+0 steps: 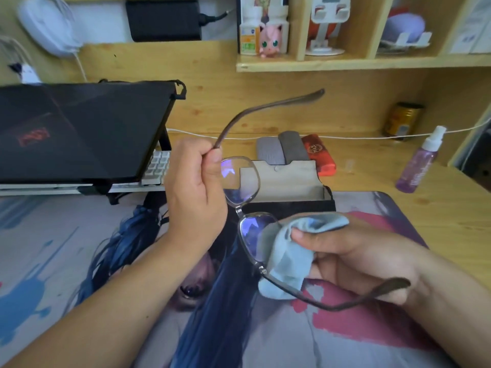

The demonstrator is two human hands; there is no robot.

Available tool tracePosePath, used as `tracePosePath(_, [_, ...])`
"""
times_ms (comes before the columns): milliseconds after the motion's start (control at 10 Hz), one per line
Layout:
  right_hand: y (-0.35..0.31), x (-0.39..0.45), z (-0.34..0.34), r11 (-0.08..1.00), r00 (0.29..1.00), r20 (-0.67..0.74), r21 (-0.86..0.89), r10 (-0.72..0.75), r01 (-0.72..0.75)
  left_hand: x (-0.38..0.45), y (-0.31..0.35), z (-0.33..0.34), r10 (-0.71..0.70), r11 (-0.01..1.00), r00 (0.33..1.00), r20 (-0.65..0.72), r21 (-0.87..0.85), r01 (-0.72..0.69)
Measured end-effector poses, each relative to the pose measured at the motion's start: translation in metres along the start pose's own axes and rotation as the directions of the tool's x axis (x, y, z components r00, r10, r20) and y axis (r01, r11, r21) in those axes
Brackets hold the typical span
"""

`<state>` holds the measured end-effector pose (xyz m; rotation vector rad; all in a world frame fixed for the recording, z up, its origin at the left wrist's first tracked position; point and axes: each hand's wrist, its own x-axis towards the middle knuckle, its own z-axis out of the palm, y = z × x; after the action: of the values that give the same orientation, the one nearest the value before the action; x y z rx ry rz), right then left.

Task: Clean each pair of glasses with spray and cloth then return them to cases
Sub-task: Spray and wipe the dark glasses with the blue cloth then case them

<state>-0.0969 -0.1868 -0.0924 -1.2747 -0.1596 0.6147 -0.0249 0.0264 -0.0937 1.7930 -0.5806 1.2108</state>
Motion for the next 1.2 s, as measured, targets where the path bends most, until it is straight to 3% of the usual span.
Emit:
tracePosePath(200, [0.01,0.005,0.016,0.997,0.999,0.047,-0.067,-0.021,0.024,0.001,0.007,0.004,0.01,1.0,1.0,-0.019,0.025,-0.01])
tracePosePath(300, [0.013,0.011,0.022,0.992,0.997,-0.074,-0.123,-0.038,0.029,0.001,0.012,0.009,0.038,0.999,0.999,-0.027,0.023,-0.037])
tracePosePath(500, [0.015,0.014,0.029,0.997,0.983,-0.171,-0.008,-0.073,0.072,-0.009,0.022,0.022,0.038,0.999,0.999,0.037,0.0,-0.038])
tracePosePath(600, [0.007,0.013,0.028,0.991,0.991,-0.077,0.064,-0.111,0.116,-0.01,0.02,0.025,-0.005,1.0,0.998,0.057,0.001,0.005])
tracePosePath(700, [0.003,0.016,0.024,0.972,0.967,-0.103,0.003,-0.232,0.233,-0.01,0.018,0.024,-0.026,1.0,0.998,0.053,-0.004,0.027])
tracePosePath(900, [0.013,0.015,0.022,0.953,0.863,-0.406,-0.151,-0.3,0.261,-0.011,0.015,0.022,-0.053,0.998,0.998,0.045,-0.019,0.054])
tracePosePath(1000, [0.008,0.017,0.022,0.947,0.866,-0.384,-0.153,-0.32,0.282,-0.009,0.014,0.02,-0.129,0.991,0.991,0.023,-0.026,0.13])
tracePosePath(1100, [0.005,0.019,0.026,0.93,0.789,-0.497,-0.129,-0.361,0.345,-0.007,0.012,0.017,-0.173,0.985,0.985,-0.014,-0.012,0.173])
tracePosePath(1200, [0.015,0.018,0.023,0.911,0.743,-0.528,-0.217,-0.411,0.35,-0.004,0.007,0.013,-0.161,0.987,0.986,-0.042,0.008,0.161])
